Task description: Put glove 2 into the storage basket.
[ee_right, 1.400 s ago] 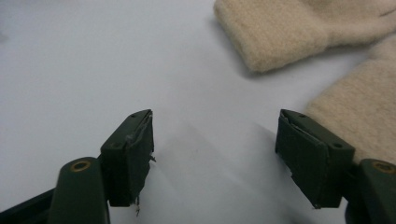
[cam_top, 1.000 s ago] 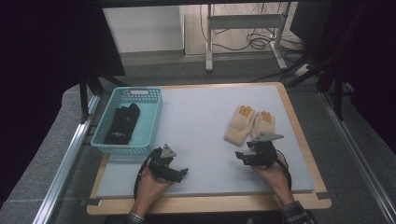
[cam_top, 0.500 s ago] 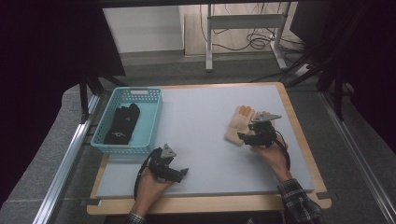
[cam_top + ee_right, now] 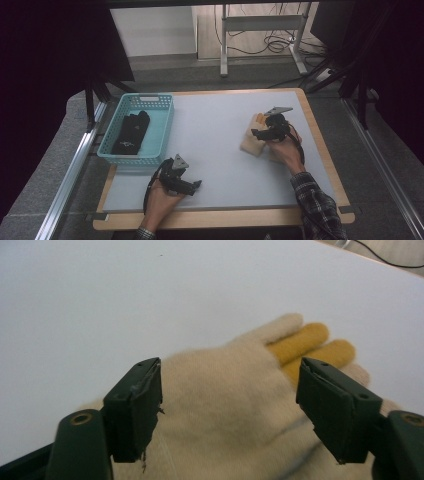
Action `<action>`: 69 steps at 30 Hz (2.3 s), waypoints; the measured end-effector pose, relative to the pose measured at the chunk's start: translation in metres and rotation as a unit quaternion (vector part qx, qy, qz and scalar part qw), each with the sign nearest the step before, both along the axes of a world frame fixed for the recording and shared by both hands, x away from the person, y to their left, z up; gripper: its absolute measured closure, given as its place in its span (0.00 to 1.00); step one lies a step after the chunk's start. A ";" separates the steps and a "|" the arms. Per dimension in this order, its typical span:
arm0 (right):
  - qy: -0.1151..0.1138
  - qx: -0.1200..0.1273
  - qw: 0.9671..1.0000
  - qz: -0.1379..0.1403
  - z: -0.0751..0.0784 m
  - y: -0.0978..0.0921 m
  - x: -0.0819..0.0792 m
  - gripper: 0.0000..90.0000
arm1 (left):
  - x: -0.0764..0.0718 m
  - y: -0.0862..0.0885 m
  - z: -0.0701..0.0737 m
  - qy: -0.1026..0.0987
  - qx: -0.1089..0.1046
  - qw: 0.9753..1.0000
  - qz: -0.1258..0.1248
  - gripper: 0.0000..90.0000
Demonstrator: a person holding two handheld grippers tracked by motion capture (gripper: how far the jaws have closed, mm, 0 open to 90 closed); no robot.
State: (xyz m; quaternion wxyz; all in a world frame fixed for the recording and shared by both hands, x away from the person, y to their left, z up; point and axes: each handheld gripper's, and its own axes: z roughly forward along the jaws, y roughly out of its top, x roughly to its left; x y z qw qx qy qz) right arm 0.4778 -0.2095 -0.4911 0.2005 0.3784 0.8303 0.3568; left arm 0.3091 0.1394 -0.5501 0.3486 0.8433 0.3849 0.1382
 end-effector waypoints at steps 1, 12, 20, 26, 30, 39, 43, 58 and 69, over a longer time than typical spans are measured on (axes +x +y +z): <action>0.003 -0.001 1.000 0.002 -0.002 0.002 0.002 0.25 | 0.000 0.000 0.000 0.000 0.000 1.000 0.000 0.00; 0.033 -0.047 0.998 -0.002 -0.028 0.016 0.016 0.29 | 0.000 0.000 0.000 0.000 0.000 1.000 0.000 0.00; 0.050 -0.032 0.998 0.003 -0.026 0.019 0.010 0.58 | 0.000 0.000 0.000 0.000 0.000 1.000 0.000 0.00; 0.049 -0.036 0.998 0.004 -0.023 0.018 0.008 0.62 | 0.000 0.000 0.000 0.000 0.000 1.000 0.000 0.00; 0.047 -0.019 0.999 0.005 -0.017 0.015 0.004 0.62 | 0.000 0.000 0.000 0.000 0.000 1.000 0.000 0.00; 0.025 -0.001 0.999 0.047 0.017 0.024 -0.021 0.61 | 0.000 0.000 0.000 0.000 0.000 1.000 0.000 0.01; 0.037 0.029 0.995 0.086 0.031 0.035 -0.040 0.60 | 0.000 0.000 0.000 0.000 0.000 1.000 0.000 0.01; 0.058 0.000 0.984 0.170 -0.001 0.087 -0.097 0.52 | 0.000 0.000 0.000 -0.001 0.002 1.000 0.000 0.01; 0.052 0.029 0.989 0.132 0.007 0.062 -0.084 0.37 | 0.000 0.000 0.000 0.000 0.001 1.000 0.000 0.01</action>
